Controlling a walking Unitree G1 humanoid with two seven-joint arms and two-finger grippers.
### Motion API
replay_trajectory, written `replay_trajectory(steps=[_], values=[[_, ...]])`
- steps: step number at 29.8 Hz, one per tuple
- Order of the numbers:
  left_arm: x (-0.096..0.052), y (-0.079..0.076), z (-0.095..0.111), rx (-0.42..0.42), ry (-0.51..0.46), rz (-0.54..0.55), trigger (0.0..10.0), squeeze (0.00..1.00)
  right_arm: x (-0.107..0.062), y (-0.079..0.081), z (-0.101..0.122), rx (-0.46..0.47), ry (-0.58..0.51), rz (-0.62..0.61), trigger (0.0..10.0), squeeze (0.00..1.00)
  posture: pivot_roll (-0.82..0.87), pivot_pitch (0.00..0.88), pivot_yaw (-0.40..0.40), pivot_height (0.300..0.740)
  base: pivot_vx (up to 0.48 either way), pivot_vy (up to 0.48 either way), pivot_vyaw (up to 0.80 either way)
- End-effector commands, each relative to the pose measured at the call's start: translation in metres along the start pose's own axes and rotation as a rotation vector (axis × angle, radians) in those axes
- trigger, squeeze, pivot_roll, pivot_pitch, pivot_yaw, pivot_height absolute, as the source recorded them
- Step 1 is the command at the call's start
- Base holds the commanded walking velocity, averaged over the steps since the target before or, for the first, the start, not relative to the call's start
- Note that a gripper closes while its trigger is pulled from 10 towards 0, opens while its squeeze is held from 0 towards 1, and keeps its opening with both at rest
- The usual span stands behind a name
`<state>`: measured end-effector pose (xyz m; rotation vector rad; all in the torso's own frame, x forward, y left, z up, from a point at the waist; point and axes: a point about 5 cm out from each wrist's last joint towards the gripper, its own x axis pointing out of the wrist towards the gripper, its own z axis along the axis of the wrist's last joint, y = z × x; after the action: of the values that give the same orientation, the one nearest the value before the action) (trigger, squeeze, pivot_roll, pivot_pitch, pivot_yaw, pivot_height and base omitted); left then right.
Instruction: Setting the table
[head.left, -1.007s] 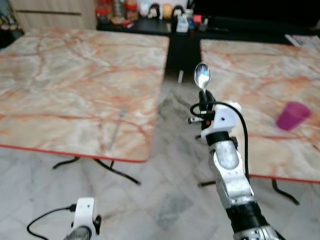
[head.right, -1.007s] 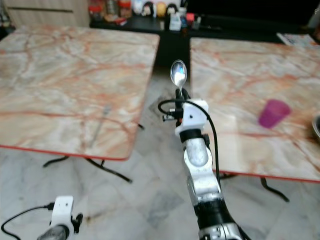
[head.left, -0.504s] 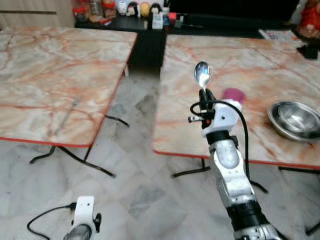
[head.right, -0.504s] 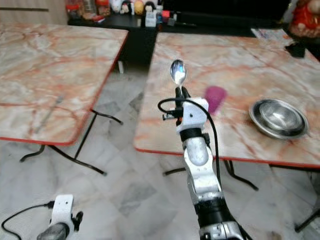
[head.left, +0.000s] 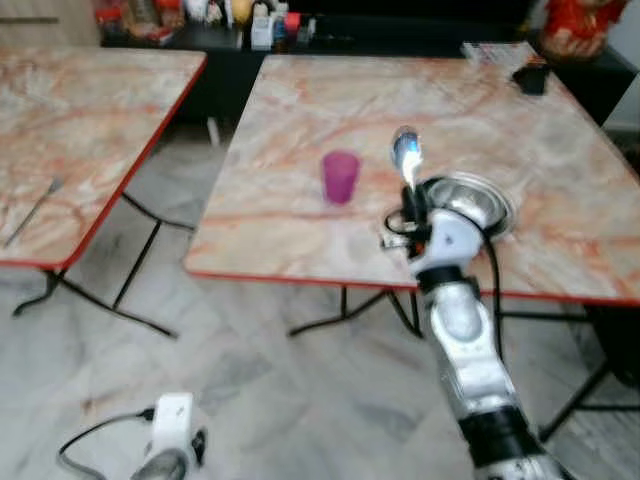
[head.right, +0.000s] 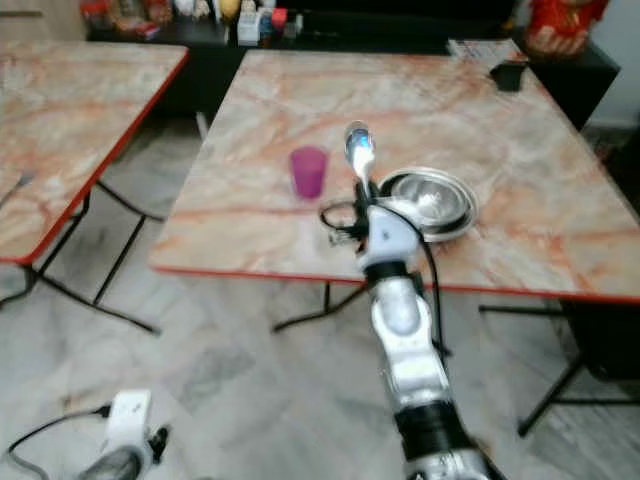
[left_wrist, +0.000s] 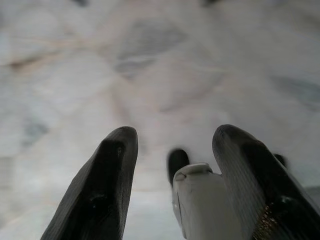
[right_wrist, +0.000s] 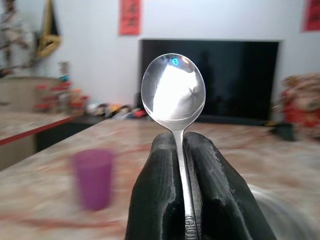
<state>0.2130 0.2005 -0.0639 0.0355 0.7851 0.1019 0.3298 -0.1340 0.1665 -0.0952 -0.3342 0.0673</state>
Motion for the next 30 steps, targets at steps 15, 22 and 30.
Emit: replay_trajectory(steps=[15, 22, 30], values=[[-0.0012, 0.0105, -0.0022, 0.001, 0.005, 0.029, 10.0, 0.00, 0.0024, 0.0069, 0.0039, 0.010, -0.012, 0.020, 10.0, 0.00, -0.02, 0.125, -0.019, 0.740, 0.000, -0.271, 0.00], [-0.0012, 0.0111, -0.0018, -0.005, 0.003, 0.030, 10.0, 0.00, 0.0018, 0.0072, 0.0037, 0.013, -0.011, 0.017, 10.0, 0.00, -0.02, 0.127, -0.018, 0.740, 0.000, 0.000, 0.00], [-0.0013, 0.0124, -0.0015, 0.003, 0.001, 0.041, 10.0, 0.00, 0.0012, 0.0079, 0.0031, 0.016, -0.012, 0.019, 10.0, 0.00, -0.02, 0.127, -0.018, 0.740, 0.169, 0.000, 0.00]])
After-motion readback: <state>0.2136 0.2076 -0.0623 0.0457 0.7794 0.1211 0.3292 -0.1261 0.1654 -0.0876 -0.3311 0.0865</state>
